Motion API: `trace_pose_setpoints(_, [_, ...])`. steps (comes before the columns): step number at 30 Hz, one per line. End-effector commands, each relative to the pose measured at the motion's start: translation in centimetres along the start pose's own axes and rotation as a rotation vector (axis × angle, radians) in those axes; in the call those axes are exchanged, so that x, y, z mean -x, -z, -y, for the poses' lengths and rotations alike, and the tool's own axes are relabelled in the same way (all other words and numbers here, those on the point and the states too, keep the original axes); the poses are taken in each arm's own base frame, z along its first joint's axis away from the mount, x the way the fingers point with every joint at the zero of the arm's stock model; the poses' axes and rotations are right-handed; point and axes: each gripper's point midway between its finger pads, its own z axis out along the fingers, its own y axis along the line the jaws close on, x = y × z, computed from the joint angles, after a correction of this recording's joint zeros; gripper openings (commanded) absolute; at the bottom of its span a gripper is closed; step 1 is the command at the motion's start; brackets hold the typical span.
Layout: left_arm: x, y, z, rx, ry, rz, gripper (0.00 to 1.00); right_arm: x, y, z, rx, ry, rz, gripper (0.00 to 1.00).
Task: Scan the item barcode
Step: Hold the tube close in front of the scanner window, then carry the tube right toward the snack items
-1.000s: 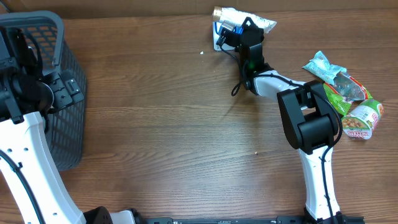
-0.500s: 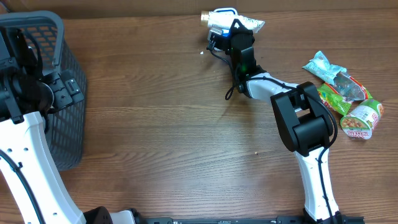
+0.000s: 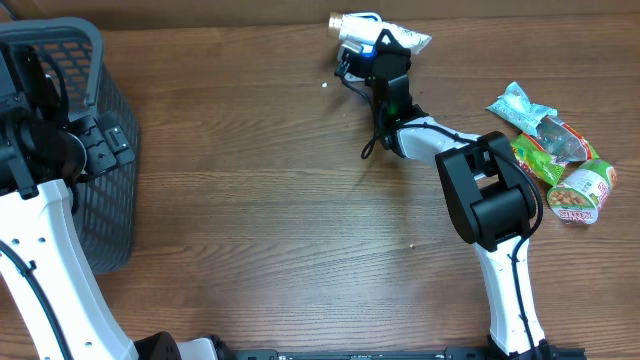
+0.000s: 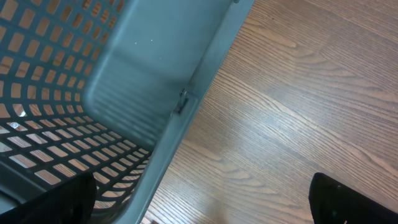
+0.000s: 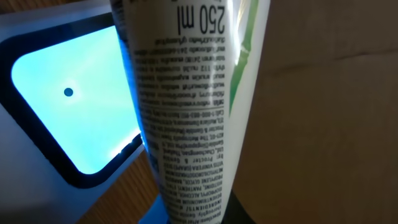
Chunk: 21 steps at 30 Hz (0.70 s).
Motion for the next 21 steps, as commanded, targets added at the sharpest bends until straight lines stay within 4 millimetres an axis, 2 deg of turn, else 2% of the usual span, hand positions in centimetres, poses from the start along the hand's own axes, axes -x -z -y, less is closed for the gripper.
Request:
trace_pose_setpoints(1, [0.0, 0.0, -0.1, -0.003, -0.011, 0.001, 1.0, 0.9, 1.3, 8.6, -0.159, -0.169, -0.02, 0.04])
trace_pose_setpoints(8, [0.0, 0.0, -0.1, -0.003, -0.011, 0.001, 1.0, 0.6, 4.8, 15.5, -0.175, -0.458, -0.075, 0.04])
trace_pose_setpoints(9, [0.0, 0.0, -0.1, -0.003, -0.011, 0.001, 1.0, 0.4, 6.5, 17.3, -0.142, -0.605, -0.082, 0.04])
trace_pose_setpoints(12, [0.0, 0.0, -0.1, -0.003, -0.011, 0.001, 1.0, -0.2, 9.8, 19.9, -0.081, -0.902, -0.106, 0.04])
trace_pose_setpoints(17, [0.0, 0.0, -0.1, -0.003, -0.011, 0.001, 1.0, -2.7, 15.9, 21.3, 0.087, -1.351, -0.218, 0.04])
trace_pose_setpoints(18, [0.0, 0.0, -0.1, -0.003, -0.011, 0.001, 1.0, -3.3, 17.1, 21.2, 0.121, -1.428, -0.253, 0.04])
trace_pose_setpoints(20, [0.0, 0.0, -0.1, -0.003, -0.011, 0.001, 1.0, -5.8, 20.9, 20.6, 0.204, -1.638, -0.392, 0.04])
trace_pose_setpoints(21, [0.0, 0.0, -0.1, -0.003, -0.011, 0.001, 1.0, -6.4, 21.6, 20.5, 0.215, -1.668, -0.423, 0.04])
